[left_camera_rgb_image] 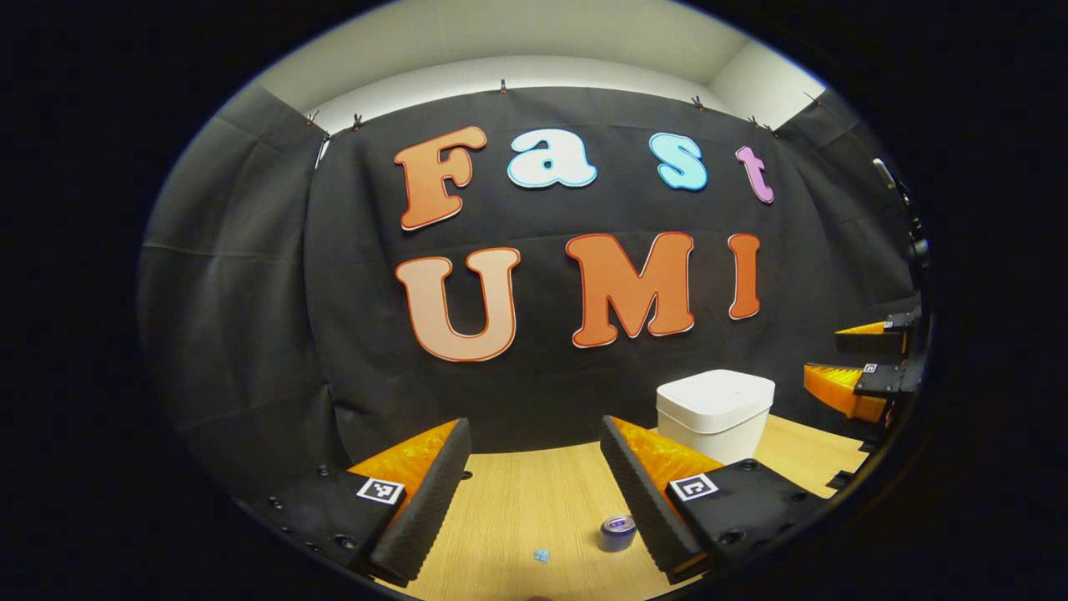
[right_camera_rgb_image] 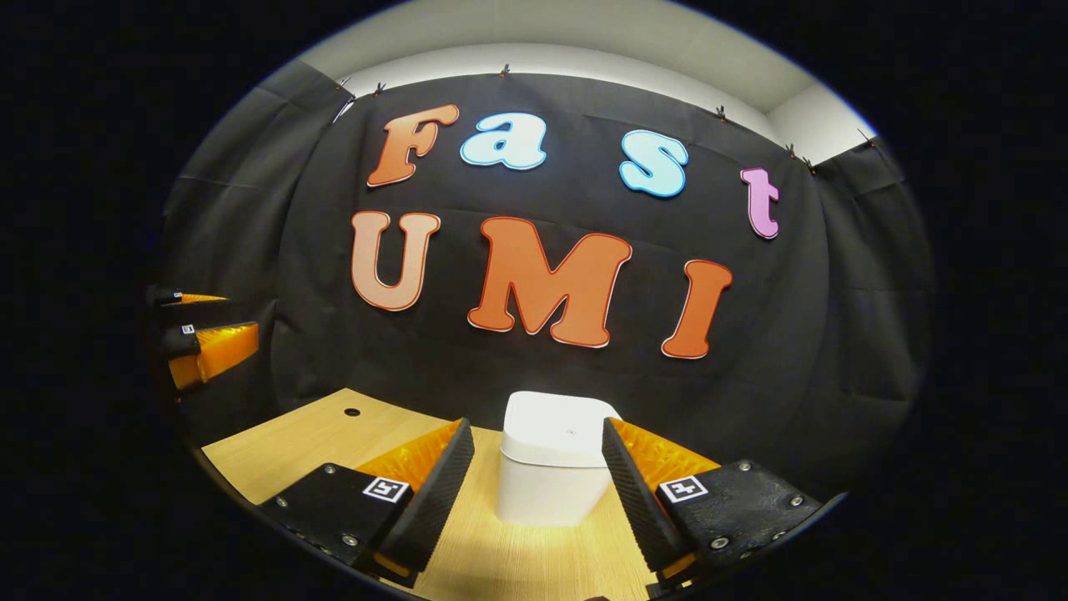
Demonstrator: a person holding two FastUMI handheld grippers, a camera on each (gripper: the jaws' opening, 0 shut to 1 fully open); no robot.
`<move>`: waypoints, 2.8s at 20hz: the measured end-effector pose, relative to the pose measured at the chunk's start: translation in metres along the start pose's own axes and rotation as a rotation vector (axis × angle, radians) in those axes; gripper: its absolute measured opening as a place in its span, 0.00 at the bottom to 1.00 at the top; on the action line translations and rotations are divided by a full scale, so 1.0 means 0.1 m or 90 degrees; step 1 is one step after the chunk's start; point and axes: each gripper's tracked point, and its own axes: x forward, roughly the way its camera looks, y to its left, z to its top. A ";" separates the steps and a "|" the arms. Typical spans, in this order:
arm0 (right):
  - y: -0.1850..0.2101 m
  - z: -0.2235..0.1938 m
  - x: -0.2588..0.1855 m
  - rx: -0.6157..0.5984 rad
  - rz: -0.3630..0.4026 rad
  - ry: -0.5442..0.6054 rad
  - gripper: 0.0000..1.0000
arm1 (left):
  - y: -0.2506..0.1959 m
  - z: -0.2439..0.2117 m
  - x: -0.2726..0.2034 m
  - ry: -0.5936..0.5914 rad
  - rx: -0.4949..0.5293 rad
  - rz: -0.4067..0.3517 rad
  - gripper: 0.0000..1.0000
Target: Press the lid of the desktop garbage bin to open it, pick up the crumpled paper on the desktop and throw it into the bin, then pick up the pop can on the desktop and drop it into the bin, and finally close the garbage bin lid.
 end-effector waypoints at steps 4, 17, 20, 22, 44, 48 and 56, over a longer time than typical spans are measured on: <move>-0.03 0.00 0.14 -0.012 0.012 0.005 0.90 | 0.03 -0.03 0.03 0.004 -0.001 0.018 0.99; -0.22 0.00 1.03 0.029 0.052 0.019 0.60 | 0.15 -0.03 0.23 0.016 0.020 0.095 1.00; -0.24 -0.09 1.25 0.026 0.059 0.036 0.40 | 0.17 -0.09 0.29 0.032 0.026 0.117 1.00; -0.23 -0.14 1.38 0.027 0.068 0.047 0.34 | 0.20 -0.10 0.32 0.034 0.030 0.132 1.00; -0.28 -0.97 2.14 0.083 0.138 0.177 0.01 | -0.03 -0.22 0.67 0.077 0.039 0.200 1.00; -0.27 -1.10 2.23 0.077 0.149 0.191 0.01 | -0.06 -0.24 0.68 0.087 0.044 0.210 1.00; -0.26 -1.15 2.29 0.078 0.166 0.199 0.01 | -0.21 -0.35 0.72 0.119 0.044 0.218 0.98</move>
